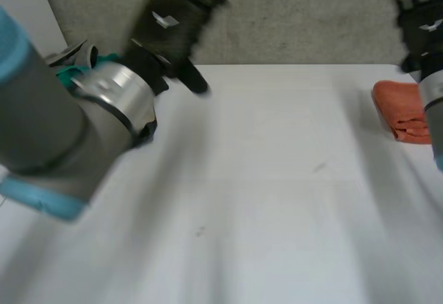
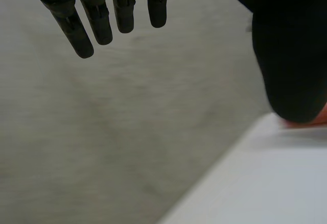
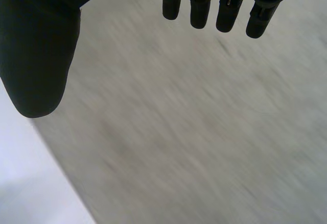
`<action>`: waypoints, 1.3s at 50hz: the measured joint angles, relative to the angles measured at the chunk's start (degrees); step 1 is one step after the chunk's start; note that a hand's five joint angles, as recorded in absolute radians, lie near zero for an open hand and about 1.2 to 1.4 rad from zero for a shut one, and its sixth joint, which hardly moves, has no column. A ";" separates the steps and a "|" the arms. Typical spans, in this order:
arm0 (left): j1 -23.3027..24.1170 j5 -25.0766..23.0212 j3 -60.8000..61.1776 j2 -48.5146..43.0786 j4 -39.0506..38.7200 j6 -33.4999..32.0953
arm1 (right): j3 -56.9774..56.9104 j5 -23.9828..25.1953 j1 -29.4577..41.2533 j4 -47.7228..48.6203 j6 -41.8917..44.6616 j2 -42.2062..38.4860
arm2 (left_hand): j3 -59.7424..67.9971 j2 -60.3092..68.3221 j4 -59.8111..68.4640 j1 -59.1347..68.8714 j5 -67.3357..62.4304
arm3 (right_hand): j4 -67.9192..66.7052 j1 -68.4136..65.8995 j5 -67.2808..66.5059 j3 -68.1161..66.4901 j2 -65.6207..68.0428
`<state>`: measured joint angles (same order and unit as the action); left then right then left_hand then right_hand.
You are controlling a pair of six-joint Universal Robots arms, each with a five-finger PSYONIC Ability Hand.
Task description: Fold the laundry.
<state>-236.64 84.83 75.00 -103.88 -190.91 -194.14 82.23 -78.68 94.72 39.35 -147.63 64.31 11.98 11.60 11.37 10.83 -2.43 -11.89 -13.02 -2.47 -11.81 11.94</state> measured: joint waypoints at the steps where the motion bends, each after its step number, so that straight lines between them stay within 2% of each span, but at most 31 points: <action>1: -1.02 0.09 -0.14 0.11 -0.47 -0.24 | 1.22 1.05 0.33 0.21 -0.27 0.84 | 0.00 0.00 0.00 0.00 0.00 | 0.00 0.00 0.00 0.00 0.00; 4: -9.66 0.38 -1.61 -0.86 -2.91 -3.28 | 11.50 12.32 3.12 -0.70 -2.41 8.18 | 0.00 0.00 0.00 0.03 -0.02 | 0.00 0.00 0.00 0.00 0.00; 7: -14.80 0.16 -2.90 -2.87 -3.16 -5.96 | 15.76 18.25 4.20 -3.72 -3.02 11.54 | 0.00 0.00 0.00 0.03 -0.02 | 0.00 0.00 0.00 0.00 0.00; 8: -18.49 -0.30 -4.08 -5.04 -2.99 -8.31 | 18.25 21.77 4.76 -6.85 -3.24 13.64 | 0.00 0.00 0.00 0.03 -0.02 | 0.00 0.00 0.00 0.00 0.00; 10: -22.48 -1.27 -5.78 -8.21 -2.66 -11.32 | 20.41 24.74 5.21 -11.26 -3.24 15.58 | 0.00 0.00 0.00 0.03 -0.02 | 0.00 0.00 0.00 0.00 0.00; 15: -28.94 -4.70 -10.45 -16.96 -2.26 -17.56 | 22.44 26.23 5.45 -21.27 -1.90 17.02 | 0.00 0.00 0.00 0.04 -0.02 | 0.00 0.00 0.01 0.00 0.00; 19: -33.99 -7.46 -16.58 -26.66 -2.29 -22.98 | 23.60 24.76 5.24 -27.77 1.30 16.76 | 0.47 0.53 0.66 0.64 -0.43 | 0.00 0.00 0.01 0.00 0.00; 22: -36.56 -8.43 -21.55 -32.94 -2.55 -26.16 | 24.76 23.32 4.83 -29.80 4.45 16.38 | 5.94 6.70 6.78 8.05 -5.91 | 0.00 0.00 0.02 0.00 0.00; 29: -38.54 -8.43 -29.36 -41.43 -3.33 -29.04 | 26.54 22.21 4.37 -29.91 7.34 15.74 | 15.34 15.81 15.79 17.04 -14.74 | 0.00 0.00 0.02 0.00 0.00; 33: -38.82 -8.09 -31.67 -44.05 -3.63 -29.29 | 27.00 22.16 4.31 -29.53 7.61 15.12 | 35.33 35.89 35.25 37.83 -33.82 | 0.00 0.00 0.01 0.00 0.00; 35: -38.63 -7.98 -31.54 -43.98 -3.71 -29.13 | 27.02 22.21 4.31 -29.37 7.56 14.90 | 49.89 50.44 50.67 52.42 -48.99 | 0.00 0.00 0.01 0.00 0.00; 37: -38.47 -7.93 -31.16 -43.57 -3.76 -29.01 | 27.01 22.23 4.31 -29.32 7.53 14.85 | 50.98 51.52 51.77 53.05 -50.00 | 0.00 0.00 0.01 0.00 0.00; 38: -38.01 -7.83 -29.75 -41.82 -4.08 -28.62 | 26.98 22.26 4.31 -29.20 7.46 14.77 | 55.78 56.41 56.65 53.40 -52.80 | 0.00 0.00 0.01 0.00 0.00; 46: -34.73 -7.63 -22.54 -30.62 -9.21 -24.01 | 26.93 22.20 4.33 -28.60 7.34 14.69 | 56.15 56.73 57.14 53.40 -52.80 | 0.00 0.00 0.02 0.00 0.00; 53: -32.80 -7.51 -19.73 -19.54 -13.17 -15.69 | 26.96 22.17 4.33 -28.34 7.28 14.69 | 56.15 56.73 57.14 53.40 -52.81 | 0.00 0.00 0.02 0.00 0.00; 59: -32.73 -8.02 -19.59 -15.22 -13.12 -10.20 | 27.29 22.18 4.31 -28.34 7.26 14.70 | 56.15 56.73 57.14 53.40 -52.81 | 0.00 0.00 0.01 0.00 0.00; 65: -32.47 -8.27 -19.34 -14.56 -11.03 -7.96 | 27.67 22.23 4.20 -28.27 7.27 14.60 | 56.15 56.73 57.14 53.40 -52.80 | 0.00 0.00 0.01 0.00 0.00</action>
<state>-269.12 76.57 55.66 -118.44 -201.94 -202.10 109.90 -56.45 98.92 11.07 -140.36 78.91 68.13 68.33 68.51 64.23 -55.24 -11.89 -13.02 -2.46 -11.81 11.94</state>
